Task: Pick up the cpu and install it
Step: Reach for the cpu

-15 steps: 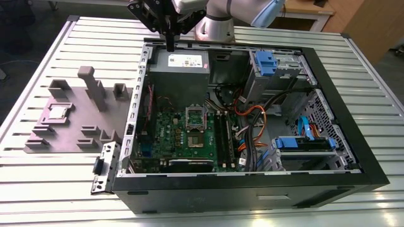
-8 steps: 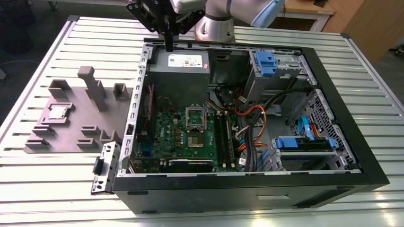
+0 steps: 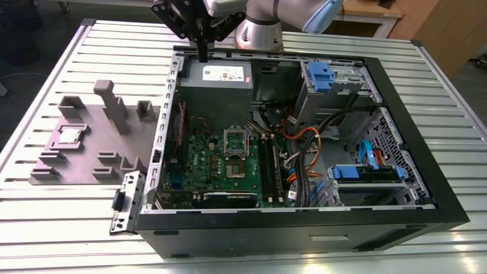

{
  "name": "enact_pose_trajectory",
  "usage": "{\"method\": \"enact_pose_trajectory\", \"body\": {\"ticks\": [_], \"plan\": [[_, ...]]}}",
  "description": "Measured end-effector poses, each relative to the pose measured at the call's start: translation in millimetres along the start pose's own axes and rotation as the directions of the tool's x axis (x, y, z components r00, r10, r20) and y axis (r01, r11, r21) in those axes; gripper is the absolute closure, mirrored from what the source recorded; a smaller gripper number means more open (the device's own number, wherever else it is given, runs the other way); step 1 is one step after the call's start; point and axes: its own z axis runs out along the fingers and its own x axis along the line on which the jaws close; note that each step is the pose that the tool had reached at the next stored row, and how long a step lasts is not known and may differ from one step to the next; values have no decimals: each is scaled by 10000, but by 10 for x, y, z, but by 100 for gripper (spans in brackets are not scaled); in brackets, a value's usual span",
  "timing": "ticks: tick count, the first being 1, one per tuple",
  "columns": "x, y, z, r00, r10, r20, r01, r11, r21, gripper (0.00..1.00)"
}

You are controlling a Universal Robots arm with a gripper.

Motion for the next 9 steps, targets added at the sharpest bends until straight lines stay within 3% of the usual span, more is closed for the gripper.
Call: {"method": "enact_pose_trajectory", "body": {"ticks": [9], "plan": [[39, -3, 4, 10000, -1, 0, 1, 10000, 0, 89]]}}
